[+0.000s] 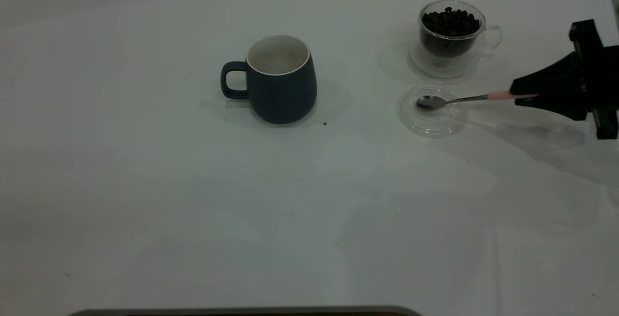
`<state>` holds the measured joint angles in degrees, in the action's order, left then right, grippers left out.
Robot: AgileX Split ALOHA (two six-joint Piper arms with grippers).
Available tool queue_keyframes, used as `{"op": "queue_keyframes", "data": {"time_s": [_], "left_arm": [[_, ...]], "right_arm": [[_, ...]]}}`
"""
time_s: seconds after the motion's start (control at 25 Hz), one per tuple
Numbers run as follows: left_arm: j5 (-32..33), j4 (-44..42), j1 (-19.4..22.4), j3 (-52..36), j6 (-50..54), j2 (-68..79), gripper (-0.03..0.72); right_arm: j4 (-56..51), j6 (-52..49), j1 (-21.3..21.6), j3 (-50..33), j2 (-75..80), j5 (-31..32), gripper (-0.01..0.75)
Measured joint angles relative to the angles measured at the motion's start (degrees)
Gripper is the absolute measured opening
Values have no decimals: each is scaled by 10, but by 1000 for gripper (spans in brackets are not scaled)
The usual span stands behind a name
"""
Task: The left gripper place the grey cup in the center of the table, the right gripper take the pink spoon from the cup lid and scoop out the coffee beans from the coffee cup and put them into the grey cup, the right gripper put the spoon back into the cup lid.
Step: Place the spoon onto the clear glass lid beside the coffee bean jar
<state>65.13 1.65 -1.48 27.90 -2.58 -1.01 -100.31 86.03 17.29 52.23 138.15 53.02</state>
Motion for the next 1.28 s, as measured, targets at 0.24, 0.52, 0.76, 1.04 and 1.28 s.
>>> {"op": "queue_keyframes", "data": {"time_s": [0.24,0.52,0.76,1.04,1.28], "left_arm": [[0,0,0,0,0,0,586],[0,0,0,0,0,0,586],[0,0,0,0,0,0,586],[0,0,0,0,0,0,586],[0,0,0,0,0,0,586]], "right_arm": [[-8,1,-13,17,24,6,114],[-27,22,-19,17,28,11,114],[-29,29,-19,17,28,11,167],[-30,37,-19,17,29,10,462],[-28,18,-19,17,29,-17,583]]}}
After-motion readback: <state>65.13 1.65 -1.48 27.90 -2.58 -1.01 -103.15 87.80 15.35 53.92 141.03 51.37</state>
